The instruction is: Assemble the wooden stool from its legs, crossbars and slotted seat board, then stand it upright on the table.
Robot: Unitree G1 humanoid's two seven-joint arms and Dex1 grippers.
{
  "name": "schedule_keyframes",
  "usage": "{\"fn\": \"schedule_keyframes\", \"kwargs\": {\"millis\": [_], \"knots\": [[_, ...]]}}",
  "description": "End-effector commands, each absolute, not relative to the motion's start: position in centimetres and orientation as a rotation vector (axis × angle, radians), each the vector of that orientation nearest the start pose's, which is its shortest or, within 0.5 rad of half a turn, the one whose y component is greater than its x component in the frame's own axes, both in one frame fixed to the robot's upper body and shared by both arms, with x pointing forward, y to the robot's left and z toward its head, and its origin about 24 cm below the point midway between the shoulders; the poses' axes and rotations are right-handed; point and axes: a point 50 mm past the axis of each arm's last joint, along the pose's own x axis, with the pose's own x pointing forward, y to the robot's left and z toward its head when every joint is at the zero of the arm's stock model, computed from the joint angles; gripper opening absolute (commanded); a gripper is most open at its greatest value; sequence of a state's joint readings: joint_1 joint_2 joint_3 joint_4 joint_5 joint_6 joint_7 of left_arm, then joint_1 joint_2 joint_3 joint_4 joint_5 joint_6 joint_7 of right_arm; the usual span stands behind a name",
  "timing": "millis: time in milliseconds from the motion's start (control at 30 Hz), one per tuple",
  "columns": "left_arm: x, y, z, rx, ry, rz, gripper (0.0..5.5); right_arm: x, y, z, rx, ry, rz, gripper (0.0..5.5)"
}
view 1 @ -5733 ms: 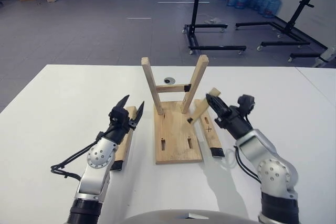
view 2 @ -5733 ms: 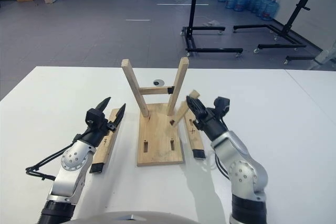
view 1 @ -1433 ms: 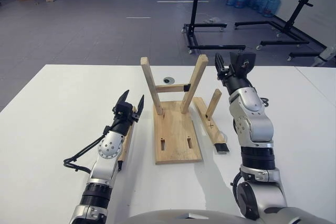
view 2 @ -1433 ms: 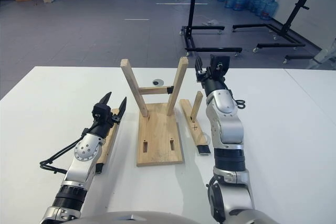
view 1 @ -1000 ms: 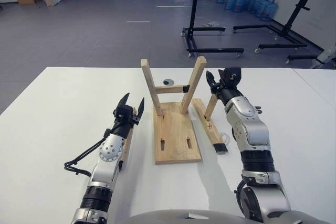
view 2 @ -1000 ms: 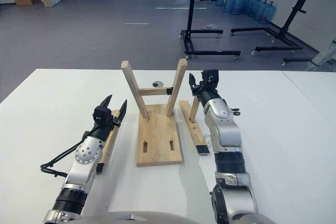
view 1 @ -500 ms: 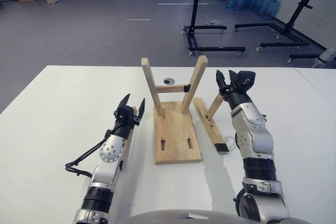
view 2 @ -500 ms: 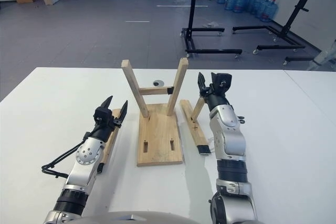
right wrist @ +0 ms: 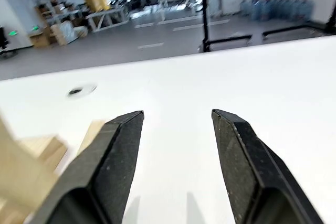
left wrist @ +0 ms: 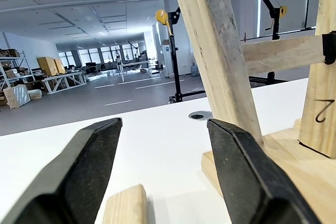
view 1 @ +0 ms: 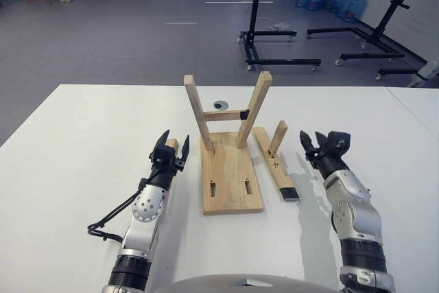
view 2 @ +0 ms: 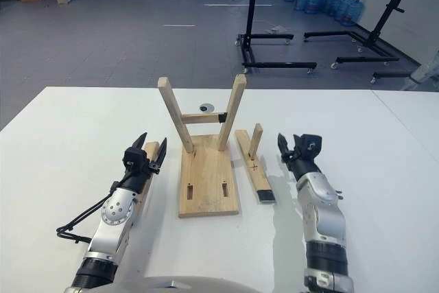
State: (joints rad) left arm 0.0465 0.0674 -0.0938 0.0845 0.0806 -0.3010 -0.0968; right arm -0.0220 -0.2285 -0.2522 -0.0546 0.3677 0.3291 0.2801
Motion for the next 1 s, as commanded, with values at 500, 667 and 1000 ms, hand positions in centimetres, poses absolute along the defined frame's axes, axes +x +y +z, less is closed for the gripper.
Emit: {"fn": "schedule_keyframes", "kwargs": {"millis": [500,667,1000], "knots": [[21.9,12.8,3.2,0.157,-0.113,-0.209,2.97,22.3,-19.1,5.8,0.025,0.574,0.323,4.21],[22.1,12.7,3.3,0.164,-0.112,-0.219,2.97,22.7,-18.4,4.9,-0.027,0.629,0.292,4.21],[22.3,12.8,3.3,0.154,-0.114,-0.205,2.97,22.8,-18.5,4.3,-0.057,0.684,0.257,3.07]]}}
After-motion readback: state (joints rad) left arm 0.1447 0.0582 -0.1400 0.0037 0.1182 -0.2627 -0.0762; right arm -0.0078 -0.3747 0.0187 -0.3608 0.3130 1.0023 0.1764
